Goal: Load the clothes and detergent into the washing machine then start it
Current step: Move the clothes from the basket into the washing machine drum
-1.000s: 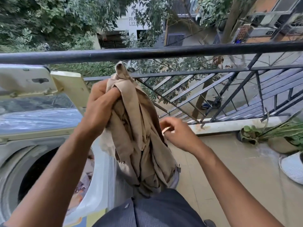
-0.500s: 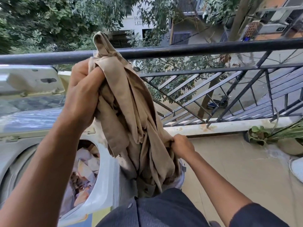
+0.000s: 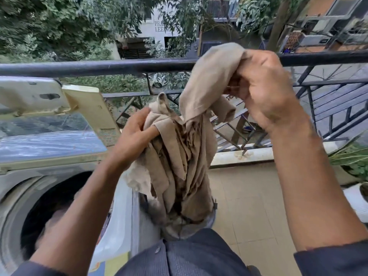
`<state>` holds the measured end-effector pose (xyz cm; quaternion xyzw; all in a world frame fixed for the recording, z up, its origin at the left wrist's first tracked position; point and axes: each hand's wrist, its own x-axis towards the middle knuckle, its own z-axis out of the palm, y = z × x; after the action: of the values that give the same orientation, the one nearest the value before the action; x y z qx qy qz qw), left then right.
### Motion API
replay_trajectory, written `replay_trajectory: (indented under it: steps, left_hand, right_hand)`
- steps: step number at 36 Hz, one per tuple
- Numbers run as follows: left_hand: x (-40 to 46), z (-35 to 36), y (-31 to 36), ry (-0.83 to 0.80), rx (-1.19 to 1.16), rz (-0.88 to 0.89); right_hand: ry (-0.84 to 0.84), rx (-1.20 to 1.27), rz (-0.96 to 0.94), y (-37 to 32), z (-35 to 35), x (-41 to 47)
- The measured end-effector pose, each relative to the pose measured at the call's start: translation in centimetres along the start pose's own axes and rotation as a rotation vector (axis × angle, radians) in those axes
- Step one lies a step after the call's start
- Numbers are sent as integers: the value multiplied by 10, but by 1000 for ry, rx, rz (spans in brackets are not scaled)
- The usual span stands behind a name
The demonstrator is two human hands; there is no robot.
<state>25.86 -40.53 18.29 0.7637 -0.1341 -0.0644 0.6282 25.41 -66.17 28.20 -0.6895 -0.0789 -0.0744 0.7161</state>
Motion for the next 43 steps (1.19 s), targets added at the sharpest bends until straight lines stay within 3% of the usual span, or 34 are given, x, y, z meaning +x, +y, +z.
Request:
replay_trajectory:
  steps: [5, 9, 13, 16, 20, 24, 26, 30, 35, 43]
  left_hand:
    - [0, 9, 2, -173, -108, 44]
    - [-1, 18, -1, -93, -142, 28]
    - [-1, 10, 0, -51, -254, 35]
    - [0, -3, 8, -5, -286, 73]
    - [2, -13, 25, -28, -338, 144]
    - [6, -19, 37, -13, -359, 183]
    - [7, -18, 40, 5, -361, 173]
    - [5, -16, 31, 53, -281, 80]
    - [2, -15, 5, 93, -161, -44]
    - [-1, -6, -30, 59, 301, -292]
  right_hand:
    - [-211, -7, 33, 8, 36, -12]
    - [-385, -45, 42, 19, 48, -24]
    - [-207, -34, 65, 41, 37, -29]
    - [-85, -364, 143, 84, 16, -33]
    - [-406, -868, 455, 156, -7, -54]
    - [-635, -909, 653, 213, -2, -78]
    - [-588, -826, 726, 234, 7, -87]
    - [-439, -909, 722, 269, 13, -99]
    - [-233, -878, 832, 267, -11, -95]
    - [173, -746, 621, 196, -44, -55]
